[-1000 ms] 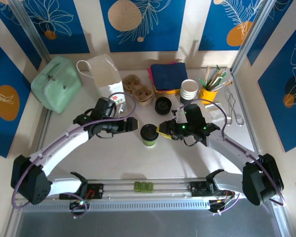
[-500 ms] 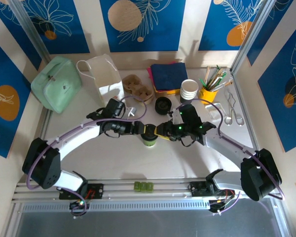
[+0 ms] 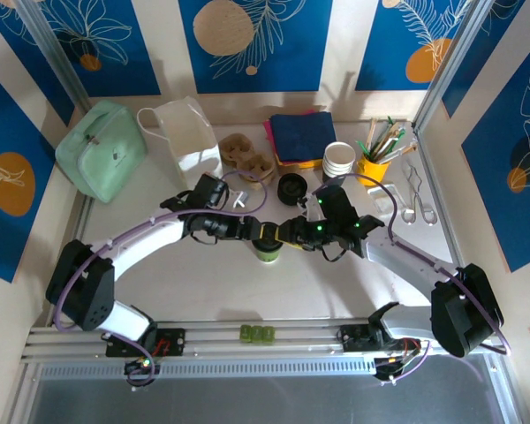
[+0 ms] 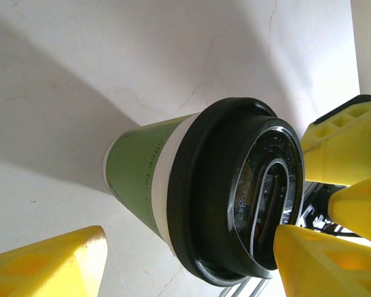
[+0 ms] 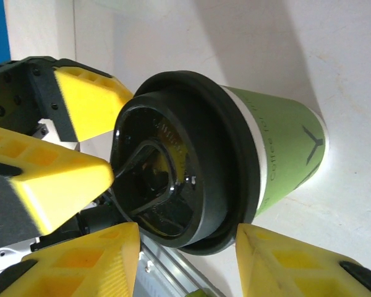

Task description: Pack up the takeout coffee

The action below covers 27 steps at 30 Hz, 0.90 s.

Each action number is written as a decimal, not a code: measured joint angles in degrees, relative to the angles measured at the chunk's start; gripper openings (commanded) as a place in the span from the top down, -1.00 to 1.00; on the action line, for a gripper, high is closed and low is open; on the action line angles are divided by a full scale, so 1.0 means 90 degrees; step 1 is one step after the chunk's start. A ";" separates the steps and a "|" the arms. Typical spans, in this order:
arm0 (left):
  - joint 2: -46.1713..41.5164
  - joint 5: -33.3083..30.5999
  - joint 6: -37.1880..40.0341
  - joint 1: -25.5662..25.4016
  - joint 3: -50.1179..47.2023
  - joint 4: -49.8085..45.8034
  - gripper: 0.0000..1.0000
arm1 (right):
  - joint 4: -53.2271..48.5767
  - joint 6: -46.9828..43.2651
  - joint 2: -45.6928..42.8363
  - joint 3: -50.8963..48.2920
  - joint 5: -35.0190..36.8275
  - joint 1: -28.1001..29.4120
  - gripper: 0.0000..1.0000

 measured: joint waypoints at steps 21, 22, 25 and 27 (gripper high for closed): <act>0.0260 -0.0085 -0.0080 0.0000 0.0027 0.0168 -0.39 | -0.0223 -0.0066 0.0223 0.0248 0.0333 0.0032 -0.20; 0.0265 -0.0090 -0.0100 0.0000 0.0027 0.0168 -0.39 | -0.0223 -0.0066 0.0289 0.0274 0.0333 0.0036 -0.20; 0.0270 -0.0097 -0.0124 0.0000 0.0027 0.0170 -0.39 | -0.0219 -0.0066 0.0459 0.0333 0.0335 0.0036 -0.20; 0.0270 -0.0097 -0.0124 0.0000 0.0024 0.0170 -0.39 | -0.0216 -0.0058 0.0510 0.0338 0.0350 0.0036 -0.19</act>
